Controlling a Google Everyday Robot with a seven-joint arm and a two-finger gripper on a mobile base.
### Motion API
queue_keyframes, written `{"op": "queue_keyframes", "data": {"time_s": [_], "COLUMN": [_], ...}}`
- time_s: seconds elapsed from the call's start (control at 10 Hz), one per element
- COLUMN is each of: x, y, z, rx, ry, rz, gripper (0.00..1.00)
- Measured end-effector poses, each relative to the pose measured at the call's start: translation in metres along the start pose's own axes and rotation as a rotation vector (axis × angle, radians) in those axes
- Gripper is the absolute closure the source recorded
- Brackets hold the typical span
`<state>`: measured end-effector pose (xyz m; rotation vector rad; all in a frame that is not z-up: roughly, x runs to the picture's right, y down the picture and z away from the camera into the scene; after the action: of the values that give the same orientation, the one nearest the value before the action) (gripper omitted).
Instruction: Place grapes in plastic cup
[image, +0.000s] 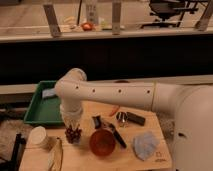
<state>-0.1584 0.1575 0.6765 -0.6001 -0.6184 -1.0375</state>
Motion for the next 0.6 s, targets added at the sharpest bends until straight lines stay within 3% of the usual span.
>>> {"op": "queue_keyframes", "data": {"time_s": [0.1,0.6], "x": [-0.0001,0.0017], "y": [0.0002,0.0011], "z": [0.0001,0.0006], "rx": [0.0,0.002], "ry": [0.0,-0.002], "rz": [0.0,-0.001], "gripper": [0.21,0.2]}}
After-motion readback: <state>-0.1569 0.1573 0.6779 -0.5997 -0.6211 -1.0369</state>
